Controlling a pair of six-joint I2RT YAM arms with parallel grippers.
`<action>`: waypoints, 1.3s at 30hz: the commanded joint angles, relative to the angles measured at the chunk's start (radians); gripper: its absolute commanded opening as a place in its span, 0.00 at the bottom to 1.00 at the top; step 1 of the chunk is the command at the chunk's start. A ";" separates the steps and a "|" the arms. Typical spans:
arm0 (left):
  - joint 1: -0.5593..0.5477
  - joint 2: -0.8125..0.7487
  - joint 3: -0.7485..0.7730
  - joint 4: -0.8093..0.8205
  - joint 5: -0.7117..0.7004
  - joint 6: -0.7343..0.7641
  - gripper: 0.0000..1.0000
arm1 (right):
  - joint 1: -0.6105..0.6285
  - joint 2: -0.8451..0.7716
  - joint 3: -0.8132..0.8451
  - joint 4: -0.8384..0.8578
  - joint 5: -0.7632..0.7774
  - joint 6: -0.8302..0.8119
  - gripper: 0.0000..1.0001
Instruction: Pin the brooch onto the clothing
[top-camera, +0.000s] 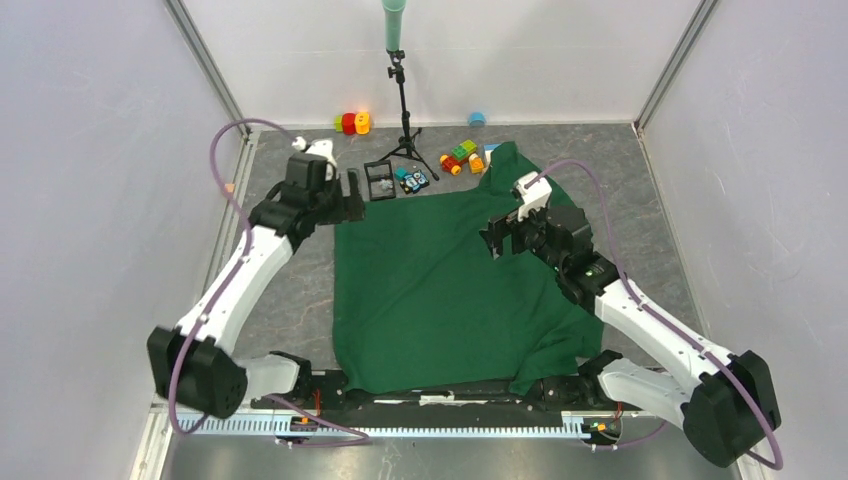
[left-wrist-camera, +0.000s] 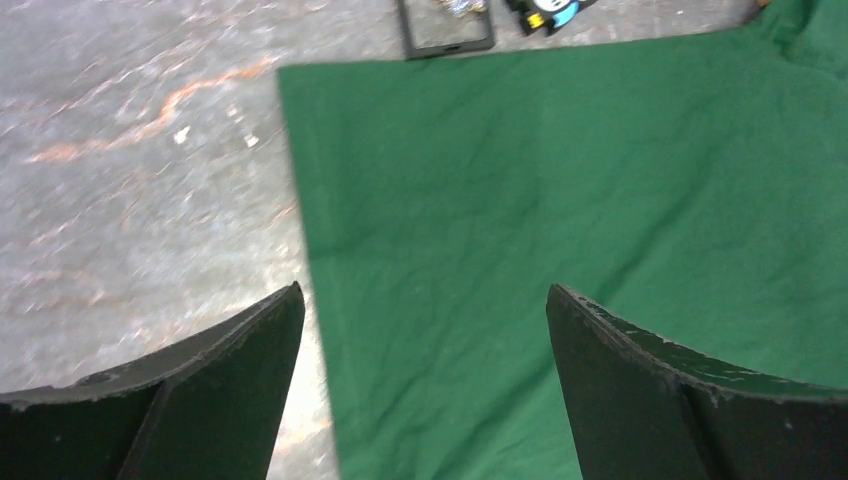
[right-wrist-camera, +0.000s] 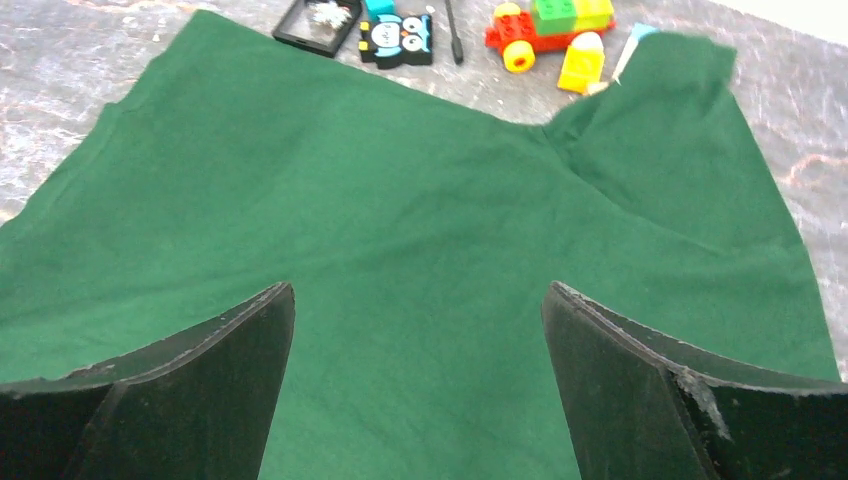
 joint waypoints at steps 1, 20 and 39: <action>-0.080 0.180 0.131 0.094 -0.018 -0.026 0.91 | -0.066 -0.005 -0.031 0.010 -0.102 0.036 0.98; -0.110 0.754 0.341 0.435 -0.127 -0.052 0.55 | -0.139 -0.079 -0.124 0.041 -0.127 -0.009 0.98; -0.064 0.942 0.485 0.385 -0.161 -0.015 0.45 | -0.183 -0.042 -0.162 0.082 -0.231 -0.001 0.98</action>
